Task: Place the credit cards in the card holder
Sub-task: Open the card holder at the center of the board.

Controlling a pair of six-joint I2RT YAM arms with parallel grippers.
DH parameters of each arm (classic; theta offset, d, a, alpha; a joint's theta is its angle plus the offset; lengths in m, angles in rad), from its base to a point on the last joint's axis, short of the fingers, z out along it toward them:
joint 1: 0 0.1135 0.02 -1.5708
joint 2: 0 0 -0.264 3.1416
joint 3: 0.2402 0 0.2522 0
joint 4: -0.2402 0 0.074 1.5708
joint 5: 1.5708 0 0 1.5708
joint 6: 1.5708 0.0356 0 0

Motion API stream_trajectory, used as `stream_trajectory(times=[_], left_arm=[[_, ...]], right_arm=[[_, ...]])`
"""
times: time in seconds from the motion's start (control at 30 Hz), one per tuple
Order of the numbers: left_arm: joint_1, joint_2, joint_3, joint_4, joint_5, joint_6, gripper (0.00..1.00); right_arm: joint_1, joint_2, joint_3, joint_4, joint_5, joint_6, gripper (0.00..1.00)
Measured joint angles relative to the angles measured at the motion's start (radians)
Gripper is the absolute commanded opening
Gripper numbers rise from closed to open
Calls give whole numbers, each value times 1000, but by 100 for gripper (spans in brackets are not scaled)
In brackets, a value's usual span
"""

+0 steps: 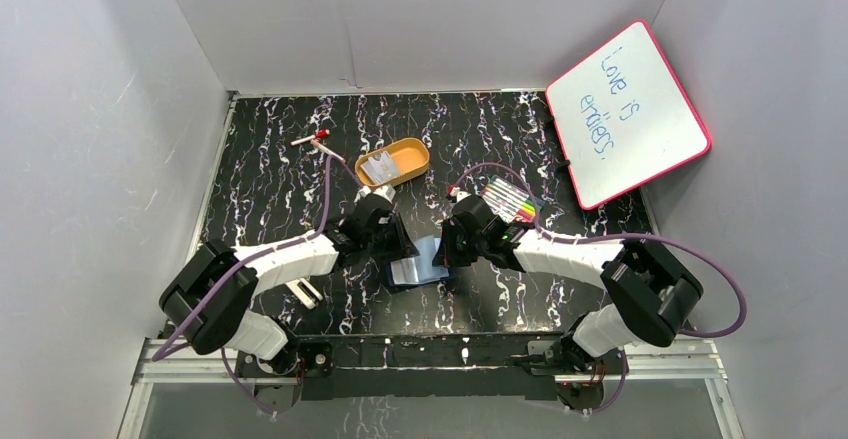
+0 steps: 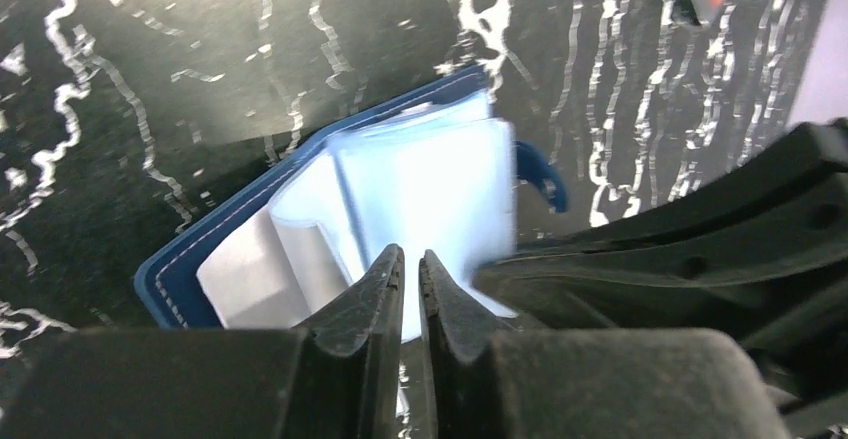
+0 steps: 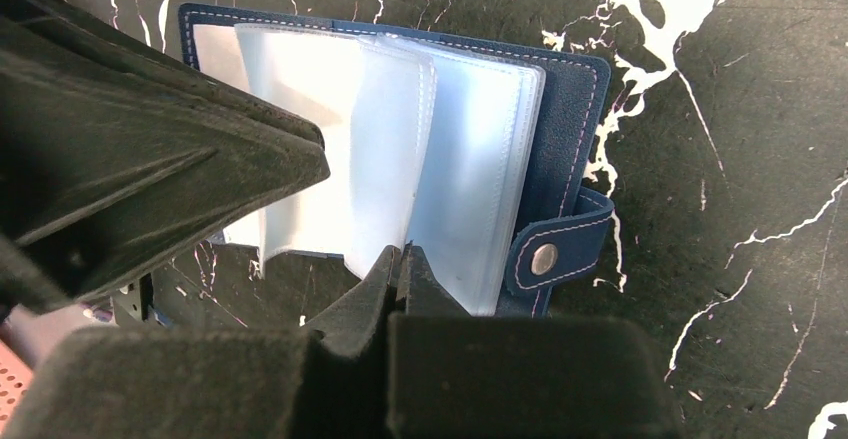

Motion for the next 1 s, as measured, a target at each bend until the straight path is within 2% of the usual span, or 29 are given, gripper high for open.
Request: stream_trajectory(times=[0.33, 0.47, 0.67, 0.83, 1.0], left_arm=[[0, 0, -98, -24, -51, -19, 2], [0, 0, -99, -18, -52, -19, 1], [0, 0, -99, -18, -53, -18, 1], [0, 0, -99, -18, -56, -18, 1], [0, 0, -99, -18, -56, -18, 1]], right_arm=[[0, -1, -42, 61, -32, 9, 0], [0, -9, -55, 90, -50, 22, 15], [-7, -77, -95, 138, -71, 43, 25], [-31, -102, -126, 175, -92, 64, 25], [-45, -102, -127, 189, -111, 79, 17]])
